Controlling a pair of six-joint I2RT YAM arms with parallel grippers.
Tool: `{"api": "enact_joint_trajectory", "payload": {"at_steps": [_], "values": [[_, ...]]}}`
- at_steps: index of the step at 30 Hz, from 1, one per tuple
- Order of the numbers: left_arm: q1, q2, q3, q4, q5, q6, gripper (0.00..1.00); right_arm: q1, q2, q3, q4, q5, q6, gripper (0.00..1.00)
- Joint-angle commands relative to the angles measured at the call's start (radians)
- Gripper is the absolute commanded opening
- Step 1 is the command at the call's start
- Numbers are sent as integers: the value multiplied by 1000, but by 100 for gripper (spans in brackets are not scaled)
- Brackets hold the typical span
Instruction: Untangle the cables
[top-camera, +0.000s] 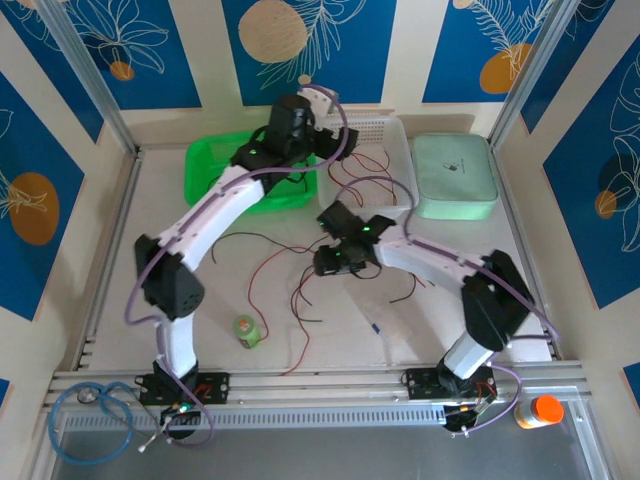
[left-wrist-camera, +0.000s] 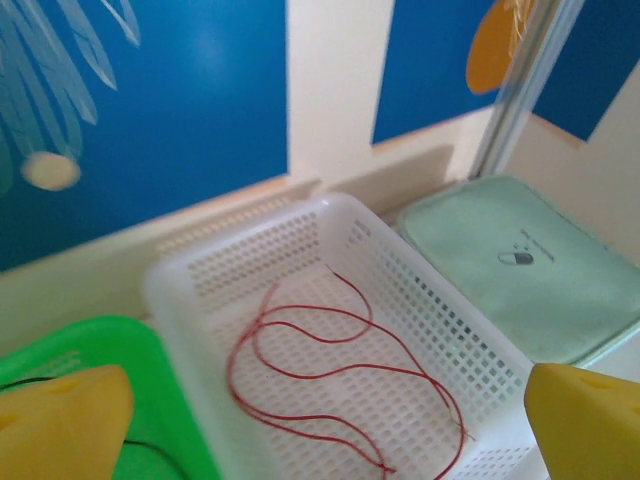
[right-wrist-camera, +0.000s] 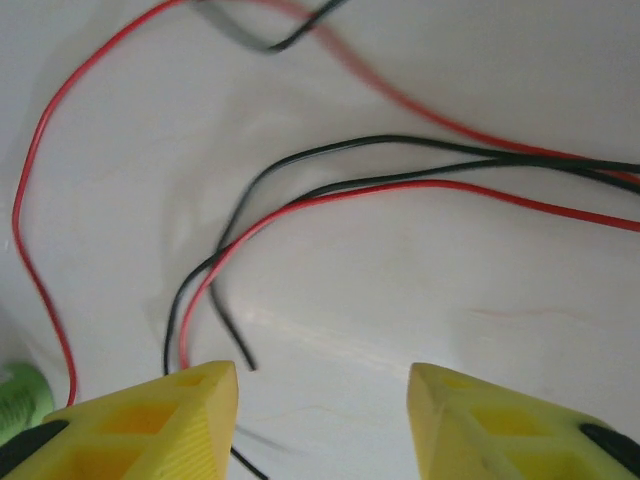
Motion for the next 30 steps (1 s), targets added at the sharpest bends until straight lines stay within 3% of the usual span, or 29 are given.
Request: {"api": "enact_joint_trajectory", "payload": {"at_steps": [1, 7, 15, 30], "values": [[7, -96, -83, -117, -145, 36, 100, 65, 101, 88, -72, -71, -110, 50], [37, -291, -264, -260, -274, -54, 100, 112, 260, 182, -83, -159, -29, 50], [83, -532, -473, -300, -260, -133, 100, 129, 344, 233, -106, -211, 95, 43], [104, -569, -551, -306, -205, -143, 100, 130, 433, 300, -169, -185, 165, 33]]}}
